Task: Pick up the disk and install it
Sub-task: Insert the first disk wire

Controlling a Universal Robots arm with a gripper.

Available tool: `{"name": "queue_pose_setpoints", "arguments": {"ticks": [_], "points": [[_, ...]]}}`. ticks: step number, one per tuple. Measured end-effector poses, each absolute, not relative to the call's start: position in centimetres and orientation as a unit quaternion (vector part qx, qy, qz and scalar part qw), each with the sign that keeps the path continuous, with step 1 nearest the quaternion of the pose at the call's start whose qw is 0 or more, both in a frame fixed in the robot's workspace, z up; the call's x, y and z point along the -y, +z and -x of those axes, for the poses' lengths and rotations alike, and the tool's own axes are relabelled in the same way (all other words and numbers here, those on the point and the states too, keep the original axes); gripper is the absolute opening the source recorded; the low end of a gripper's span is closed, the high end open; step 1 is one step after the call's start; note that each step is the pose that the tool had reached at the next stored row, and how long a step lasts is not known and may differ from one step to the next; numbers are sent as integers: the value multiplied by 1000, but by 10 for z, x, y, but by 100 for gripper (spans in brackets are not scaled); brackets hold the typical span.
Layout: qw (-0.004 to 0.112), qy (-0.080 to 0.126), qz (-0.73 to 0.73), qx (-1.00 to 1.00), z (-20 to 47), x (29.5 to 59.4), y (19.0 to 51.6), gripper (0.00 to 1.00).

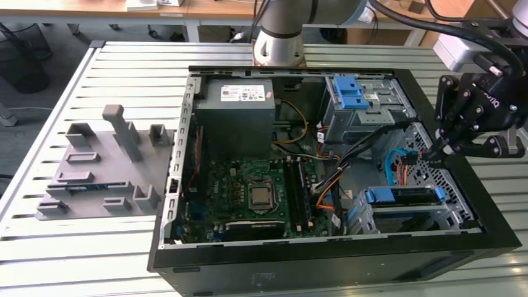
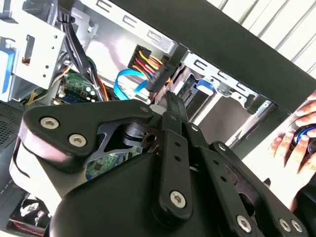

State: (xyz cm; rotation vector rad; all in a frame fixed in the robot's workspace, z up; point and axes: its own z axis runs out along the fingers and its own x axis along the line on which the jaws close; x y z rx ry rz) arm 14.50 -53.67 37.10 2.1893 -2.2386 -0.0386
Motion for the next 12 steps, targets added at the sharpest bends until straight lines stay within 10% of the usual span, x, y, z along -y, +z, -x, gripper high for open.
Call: {"name": "queue_pose_setpoints", "arguments": {"ticks": [12], "points": [[23, -9, -699, 715, -147, 518, 371, 11]]}}
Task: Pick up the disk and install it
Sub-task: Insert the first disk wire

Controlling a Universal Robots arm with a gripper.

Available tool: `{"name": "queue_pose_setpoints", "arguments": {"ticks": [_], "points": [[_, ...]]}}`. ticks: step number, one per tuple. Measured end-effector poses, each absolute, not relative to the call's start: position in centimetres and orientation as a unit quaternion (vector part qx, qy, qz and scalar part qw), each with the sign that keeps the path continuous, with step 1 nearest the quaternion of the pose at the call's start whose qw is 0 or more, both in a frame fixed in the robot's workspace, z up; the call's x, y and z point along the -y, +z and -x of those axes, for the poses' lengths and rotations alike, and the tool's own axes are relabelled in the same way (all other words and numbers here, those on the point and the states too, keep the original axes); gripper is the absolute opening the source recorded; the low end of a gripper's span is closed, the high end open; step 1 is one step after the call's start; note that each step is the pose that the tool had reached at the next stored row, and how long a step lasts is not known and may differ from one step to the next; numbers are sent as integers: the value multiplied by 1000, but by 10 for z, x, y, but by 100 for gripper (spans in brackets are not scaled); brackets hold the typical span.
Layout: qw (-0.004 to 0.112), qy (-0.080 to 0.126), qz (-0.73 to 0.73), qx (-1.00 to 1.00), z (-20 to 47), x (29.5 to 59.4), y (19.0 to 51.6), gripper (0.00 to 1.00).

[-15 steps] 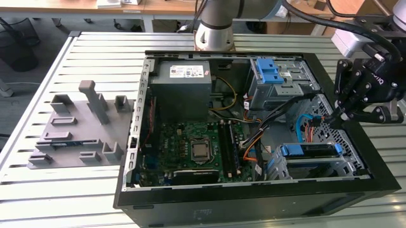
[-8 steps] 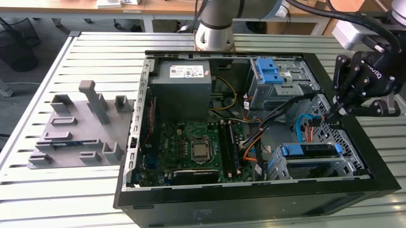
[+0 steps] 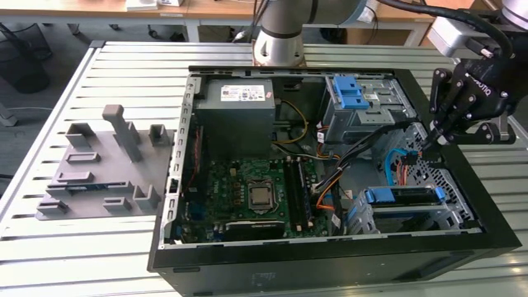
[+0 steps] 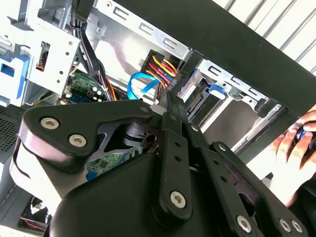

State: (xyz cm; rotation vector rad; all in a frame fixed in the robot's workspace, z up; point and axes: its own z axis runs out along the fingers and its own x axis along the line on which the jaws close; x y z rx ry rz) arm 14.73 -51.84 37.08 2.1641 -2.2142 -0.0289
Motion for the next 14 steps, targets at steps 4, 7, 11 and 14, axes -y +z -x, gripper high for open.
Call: {"name": "queue_pose_setpoints", "arguments": {"ticks": [4, 7, 11, 14], "points": [[24, -8, -699, 715, -148, 517, 369, 11], [25, -8, -699, 715, -148, 515, 368, 17], [29, -4, -699, 715, -148, 513, 366, 25], [38, 6, -698, 715, -148, 510, 364, 25]]}}
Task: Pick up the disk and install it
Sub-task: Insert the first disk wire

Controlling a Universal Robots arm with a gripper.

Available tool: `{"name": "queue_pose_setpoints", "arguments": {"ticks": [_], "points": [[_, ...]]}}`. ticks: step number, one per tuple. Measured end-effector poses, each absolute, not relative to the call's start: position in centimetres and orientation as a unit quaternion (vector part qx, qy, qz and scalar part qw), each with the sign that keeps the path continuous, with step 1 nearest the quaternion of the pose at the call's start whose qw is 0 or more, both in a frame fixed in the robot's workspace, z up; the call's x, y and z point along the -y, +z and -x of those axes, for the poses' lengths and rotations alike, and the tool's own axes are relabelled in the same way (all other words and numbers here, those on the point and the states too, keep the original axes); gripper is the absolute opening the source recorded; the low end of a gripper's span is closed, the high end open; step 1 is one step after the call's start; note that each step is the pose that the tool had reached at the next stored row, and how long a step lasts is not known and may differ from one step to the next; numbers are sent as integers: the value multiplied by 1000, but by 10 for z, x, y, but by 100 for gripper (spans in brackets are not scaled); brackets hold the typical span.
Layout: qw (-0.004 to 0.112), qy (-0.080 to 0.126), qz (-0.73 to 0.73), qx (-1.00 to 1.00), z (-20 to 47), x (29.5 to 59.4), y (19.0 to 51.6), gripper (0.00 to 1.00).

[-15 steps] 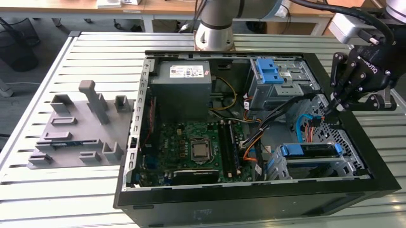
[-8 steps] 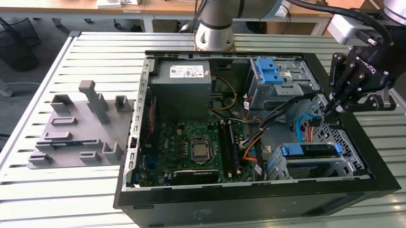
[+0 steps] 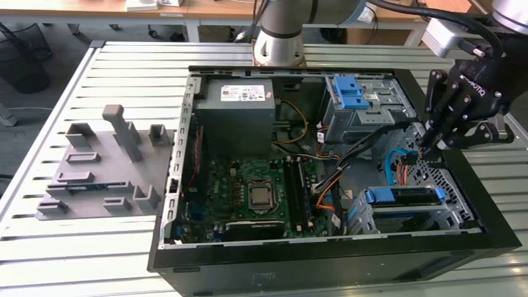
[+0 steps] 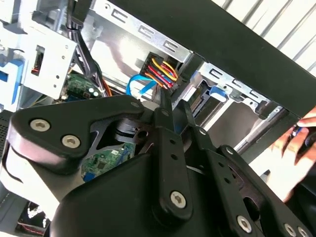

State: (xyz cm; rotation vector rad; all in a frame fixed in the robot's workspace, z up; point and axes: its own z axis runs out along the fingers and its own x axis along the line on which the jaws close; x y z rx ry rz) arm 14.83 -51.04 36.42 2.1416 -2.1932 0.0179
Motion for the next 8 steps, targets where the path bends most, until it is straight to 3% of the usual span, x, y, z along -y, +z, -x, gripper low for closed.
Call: {"name": "queue_pose_setpoints", "arguments": {"ticks": [3, 8], "points": [[44, 12, -698, 715, -148, 508, 362, 25], [44, 12, -698, 715, -148, 504, 359, 25]]}}
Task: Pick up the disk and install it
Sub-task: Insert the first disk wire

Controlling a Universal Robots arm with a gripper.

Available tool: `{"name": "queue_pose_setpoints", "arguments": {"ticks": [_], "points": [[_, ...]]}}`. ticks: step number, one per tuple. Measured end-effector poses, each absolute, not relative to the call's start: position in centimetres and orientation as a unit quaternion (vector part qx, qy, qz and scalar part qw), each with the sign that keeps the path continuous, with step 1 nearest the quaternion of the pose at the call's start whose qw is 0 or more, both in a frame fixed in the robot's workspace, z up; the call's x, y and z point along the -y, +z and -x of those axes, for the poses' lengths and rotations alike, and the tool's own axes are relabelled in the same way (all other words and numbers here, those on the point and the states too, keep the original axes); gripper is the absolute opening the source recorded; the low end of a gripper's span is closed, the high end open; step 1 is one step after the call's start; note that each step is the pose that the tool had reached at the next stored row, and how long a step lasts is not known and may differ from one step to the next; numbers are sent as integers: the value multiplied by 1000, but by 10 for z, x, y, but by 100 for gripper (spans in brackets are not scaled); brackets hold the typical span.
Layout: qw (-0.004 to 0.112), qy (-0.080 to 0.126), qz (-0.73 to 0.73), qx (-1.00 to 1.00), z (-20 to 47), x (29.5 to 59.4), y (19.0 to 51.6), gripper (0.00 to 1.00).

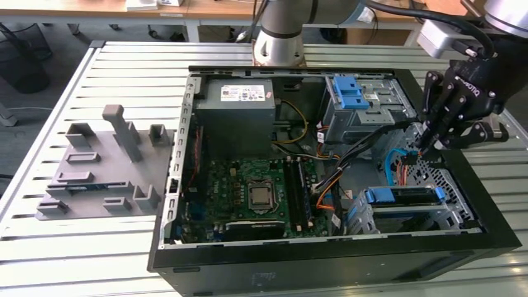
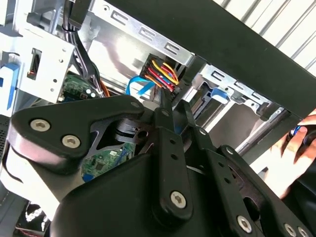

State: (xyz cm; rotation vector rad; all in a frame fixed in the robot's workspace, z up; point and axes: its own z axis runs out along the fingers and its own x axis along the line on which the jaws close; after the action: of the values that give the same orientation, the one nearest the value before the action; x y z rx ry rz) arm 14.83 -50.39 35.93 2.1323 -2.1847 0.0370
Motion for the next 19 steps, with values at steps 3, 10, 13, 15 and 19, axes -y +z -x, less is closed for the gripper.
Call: {"name": "queue_pose_setpoints", "arguments": {"ticks": [3, 10, 13, 15, 19], "points": [[46, 14, -698, 715, -148, 502, 358, 25], [57, 25, -697, 715, -148, 500, 355, 25], [60, 28, -697, 714, -148, 500, 355, 17], [60, 28, -696, 714, -148, 499, 355, 16], [59, 30, -696, 715, -146, 499, 355, 16]]}}
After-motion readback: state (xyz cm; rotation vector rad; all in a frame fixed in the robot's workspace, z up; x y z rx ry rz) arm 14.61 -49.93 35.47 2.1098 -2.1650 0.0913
